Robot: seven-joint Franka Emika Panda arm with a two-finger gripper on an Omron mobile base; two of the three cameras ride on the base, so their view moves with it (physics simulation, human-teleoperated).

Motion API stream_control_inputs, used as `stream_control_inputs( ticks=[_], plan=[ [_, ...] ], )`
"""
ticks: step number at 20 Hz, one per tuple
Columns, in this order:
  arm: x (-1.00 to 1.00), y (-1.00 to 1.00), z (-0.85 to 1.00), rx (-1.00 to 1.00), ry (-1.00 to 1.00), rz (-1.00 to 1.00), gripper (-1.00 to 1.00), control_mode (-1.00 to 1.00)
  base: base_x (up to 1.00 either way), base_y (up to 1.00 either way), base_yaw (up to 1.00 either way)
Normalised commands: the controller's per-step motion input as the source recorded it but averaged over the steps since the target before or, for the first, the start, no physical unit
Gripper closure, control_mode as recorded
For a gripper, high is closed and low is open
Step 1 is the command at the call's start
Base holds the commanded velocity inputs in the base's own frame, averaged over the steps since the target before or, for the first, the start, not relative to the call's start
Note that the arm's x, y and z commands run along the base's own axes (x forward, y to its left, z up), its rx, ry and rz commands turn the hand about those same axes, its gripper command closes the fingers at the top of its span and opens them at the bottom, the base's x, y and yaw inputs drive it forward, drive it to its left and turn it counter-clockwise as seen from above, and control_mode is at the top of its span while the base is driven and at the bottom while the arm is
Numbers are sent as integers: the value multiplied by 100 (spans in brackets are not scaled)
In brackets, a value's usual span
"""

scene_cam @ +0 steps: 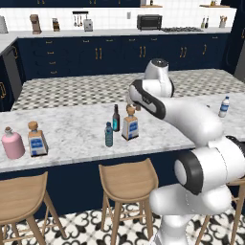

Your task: Move the plastic bottles in the middle to the plastics group, and the glass bottles in the middle to the glass group.

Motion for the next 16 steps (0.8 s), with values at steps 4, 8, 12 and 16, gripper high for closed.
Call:
stream_control_inputs(
  ticks=[4, 8, 12, 16],
  plan=[
    [67, 3, -49, 0, 6, 0, -100, -100, 0, 0, 0],
    [61, 7, -54, 0, 5, 0, -100, -100, 0, 0, 0],
    [66, 16, -52, -1, 5, 0, -100, -100, 0, 0, 0],
    [58, 8, -37, 0, 3, 0, -100, -100, 0, 0, 0]
  ],
)
